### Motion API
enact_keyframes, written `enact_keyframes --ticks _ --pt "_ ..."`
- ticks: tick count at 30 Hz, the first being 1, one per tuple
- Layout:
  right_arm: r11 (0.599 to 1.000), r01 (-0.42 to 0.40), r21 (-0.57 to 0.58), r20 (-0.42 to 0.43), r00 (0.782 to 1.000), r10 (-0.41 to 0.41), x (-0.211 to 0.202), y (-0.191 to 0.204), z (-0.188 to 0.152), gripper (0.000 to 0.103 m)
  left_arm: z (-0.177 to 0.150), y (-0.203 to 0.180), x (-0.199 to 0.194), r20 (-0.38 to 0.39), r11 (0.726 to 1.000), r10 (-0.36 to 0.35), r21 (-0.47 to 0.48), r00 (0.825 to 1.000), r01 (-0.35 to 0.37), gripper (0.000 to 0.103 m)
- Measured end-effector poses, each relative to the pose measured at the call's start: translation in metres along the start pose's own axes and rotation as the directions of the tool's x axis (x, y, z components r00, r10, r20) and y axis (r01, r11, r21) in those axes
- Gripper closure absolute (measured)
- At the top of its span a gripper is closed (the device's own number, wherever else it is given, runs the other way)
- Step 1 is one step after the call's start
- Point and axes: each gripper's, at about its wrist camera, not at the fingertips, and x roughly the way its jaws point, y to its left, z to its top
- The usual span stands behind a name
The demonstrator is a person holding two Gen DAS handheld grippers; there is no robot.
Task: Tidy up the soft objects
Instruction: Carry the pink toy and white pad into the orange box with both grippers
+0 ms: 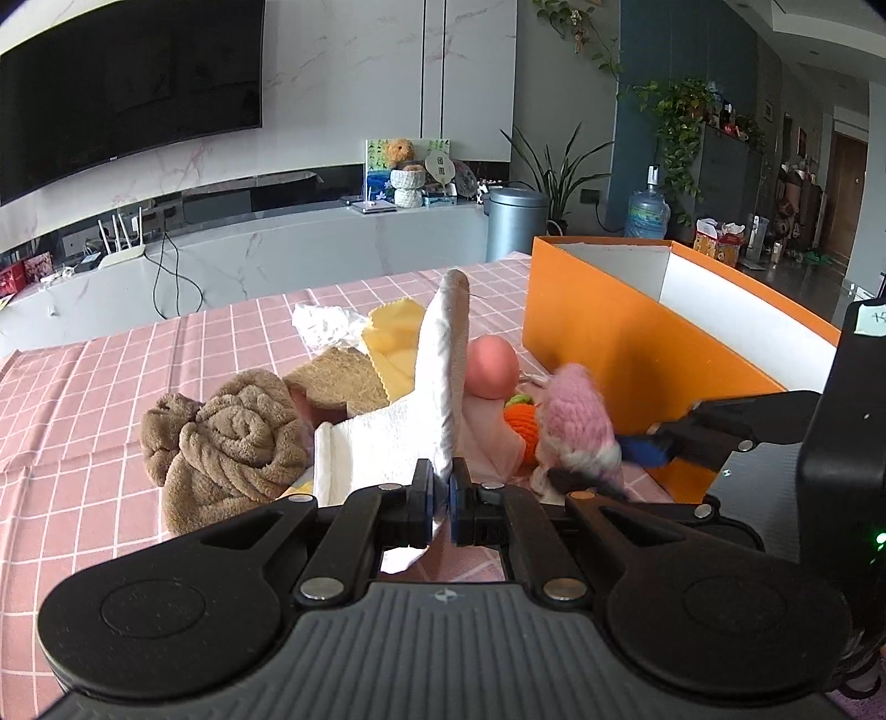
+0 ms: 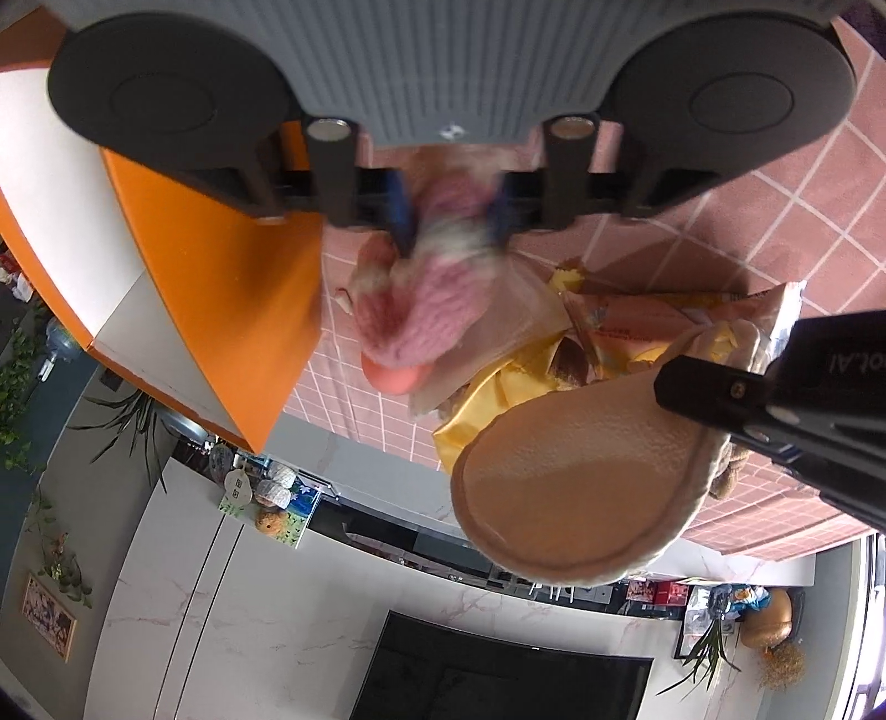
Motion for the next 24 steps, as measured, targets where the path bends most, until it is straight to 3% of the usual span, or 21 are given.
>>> enact_keyframes --ticks 9,20,24 --pt "0.999 -0.017 0.032 0.097 0.995 0.013 -0.047 -0.015 0.013 0.083 0.016 -0.016 -0.025 0.087 0.999 0.028 0.043 0.996 -0.032 0.098" --pt "0.986 -0.143 0.089 0.170 0.977 0.126 -0.112 -0.058 0.039 0.083 0.047 -0.043 -0.064 0.205 0.996 0.006 0.087 0.979 -0.025 0.098" --pt "0.975 -0.181 0.128 0.193 0.969 0.154 -0.129 -0.079 0.046 0.082 0.058 -0.048 -0.071 0.236 0.997 -0.031 0.081 0.971 0.012 0.098"
